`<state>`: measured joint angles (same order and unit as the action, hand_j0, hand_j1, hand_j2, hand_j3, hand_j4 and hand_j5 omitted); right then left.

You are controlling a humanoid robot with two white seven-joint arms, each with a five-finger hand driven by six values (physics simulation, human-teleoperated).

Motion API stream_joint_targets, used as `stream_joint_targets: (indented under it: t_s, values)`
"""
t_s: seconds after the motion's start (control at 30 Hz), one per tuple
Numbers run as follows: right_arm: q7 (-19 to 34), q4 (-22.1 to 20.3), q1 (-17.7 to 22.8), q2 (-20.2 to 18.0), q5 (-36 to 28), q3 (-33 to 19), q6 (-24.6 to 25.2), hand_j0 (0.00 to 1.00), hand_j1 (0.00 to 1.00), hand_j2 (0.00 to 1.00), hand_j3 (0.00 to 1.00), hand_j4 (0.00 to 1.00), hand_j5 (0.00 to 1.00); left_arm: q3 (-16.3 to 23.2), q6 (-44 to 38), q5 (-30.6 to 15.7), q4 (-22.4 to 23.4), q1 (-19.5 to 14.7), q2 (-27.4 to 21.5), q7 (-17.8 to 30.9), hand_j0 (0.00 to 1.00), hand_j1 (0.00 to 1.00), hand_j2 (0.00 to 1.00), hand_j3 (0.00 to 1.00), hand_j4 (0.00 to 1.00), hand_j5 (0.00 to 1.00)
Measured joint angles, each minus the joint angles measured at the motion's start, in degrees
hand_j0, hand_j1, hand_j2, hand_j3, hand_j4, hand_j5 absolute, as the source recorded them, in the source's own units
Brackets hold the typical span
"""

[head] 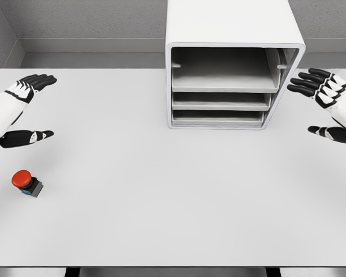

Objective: Slide open multi-storey tabletop storage cabinets and put open load switch and slide close multi-storey tabletop storage cabinets

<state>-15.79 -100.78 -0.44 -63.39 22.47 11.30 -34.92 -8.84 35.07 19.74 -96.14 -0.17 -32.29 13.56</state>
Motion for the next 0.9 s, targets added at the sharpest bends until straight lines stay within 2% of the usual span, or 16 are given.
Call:
stream_joint_targets:
  t_s: [0.2,0.37,0.43,0.5,0.73,0.8,0.9]
  values:
    - [0.0,-0.3,0.0,-0.1,0.5,0.6,0.0,1.00,1.00,1.00,1.00,1.00,1.00,-0.7,0.0,1.5,0.1,-0.3,-0.1,0.1,1.00,1.00,1.00,1.00,1.00,1.00]
    - [0.0,-0.4,0.2,0.5,1.2,2.9,0.0,1.00,1.00,1.00,1.00,1.00,1.00,-3.5,0.0,6.8,0.8,-1.8,-0.3,0.2,1.00,1.00,1.00,1.00,1.00,1.00]
    - [-0.1,-0.4,0.2,1.1,1.8,4.1,0.0,0.94,0.94,0.94,0.94,0.94,0.94,-3.9,0.0,9.6,0.8,-3.0,-0.5,0.2,1.00,1.00,1.00,1.00,1.00,1.00]
    - [-0.1,-0.4,0.2,2.5,2.3,5.4,0.0,0.94,0.94,0.94,0.94,0.94,0.94,-4.1,0.0,11.8,0.7,-2.9,-1.5,0.2,1.00,1.00,1.00,1.00,1.00,1.00]
    - [0.5,-0.4,-1.1,9.3,4.2,7.8,0.0,0.94,0.94,0.94,0.94,0.94,0.94,-4.1,0.0,15.3,0.7,-0.4,-9.5,0.2,1.00,1.00,1.00,1.00,1.00,1.00]
    - [0.7,-0.4,-1.7,10.5,4.5,8.0,0.0,0.94,0.94,0.94,0.94,0.94,0.94,-3.9,0.0,16.2,0.9,2.0,-11.2,0.1,1.00,1.00,1.00,1.00,1.00,1.00]
    - [1.3,-0.4,-1.9,11.4,4.7,8.2,0.0,0.96,0.96,0.96,0.96,0.96,0.96,-3.8,0.0,16.4,1.1,3.2,-13.4,0.0,1.00,1.00,1.00,1.00,1.00,1.00]
